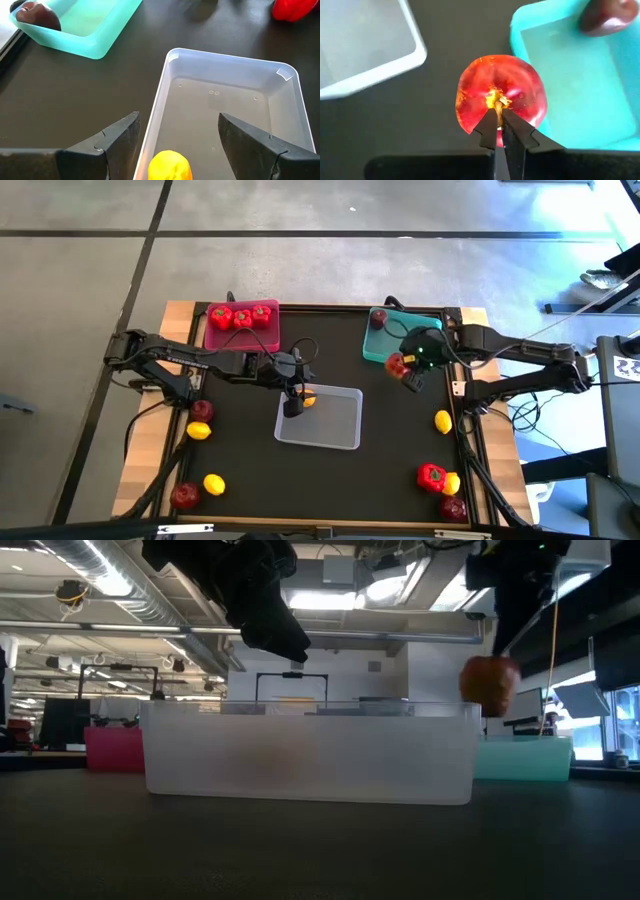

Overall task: Sort produce into baskets
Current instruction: Put the apple into the blue bin, then put the lemon into the white bin

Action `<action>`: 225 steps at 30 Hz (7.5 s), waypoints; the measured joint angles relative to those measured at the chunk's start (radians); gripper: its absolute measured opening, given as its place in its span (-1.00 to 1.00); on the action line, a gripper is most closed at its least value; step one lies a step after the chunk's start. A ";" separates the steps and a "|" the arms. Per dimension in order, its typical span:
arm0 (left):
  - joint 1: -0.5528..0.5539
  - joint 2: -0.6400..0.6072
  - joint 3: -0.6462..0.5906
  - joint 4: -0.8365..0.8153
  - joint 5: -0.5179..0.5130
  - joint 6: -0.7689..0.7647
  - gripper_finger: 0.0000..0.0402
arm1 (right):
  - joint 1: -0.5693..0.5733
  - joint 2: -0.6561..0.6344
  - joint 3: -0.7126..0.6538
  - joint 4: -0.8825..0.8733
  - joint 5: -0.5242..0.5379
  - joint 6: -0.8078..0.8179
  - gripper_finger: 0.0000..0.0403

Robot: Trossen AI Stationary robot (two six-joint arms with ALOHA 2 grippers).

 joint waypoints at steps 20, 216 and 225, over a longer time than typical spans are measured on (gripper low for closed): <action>0.000 0.000 0.000 0.000 0.000 0.000 0.31 | -0.474 0.091 0.000 0.218 -0.011 -0.084 -0.93; -0.591 0.041 0.166 -0.891 0.152 -0.570 -0.09 | -0.026 0.275 0.000 0.624 -0.054 -0.243 -0.35; -0.403 -0.062 0.166 -0.831 0.014 -0.551 -0.01 | -0.026 0.275 0.000 0.623 -0.090 -0.227 -0.35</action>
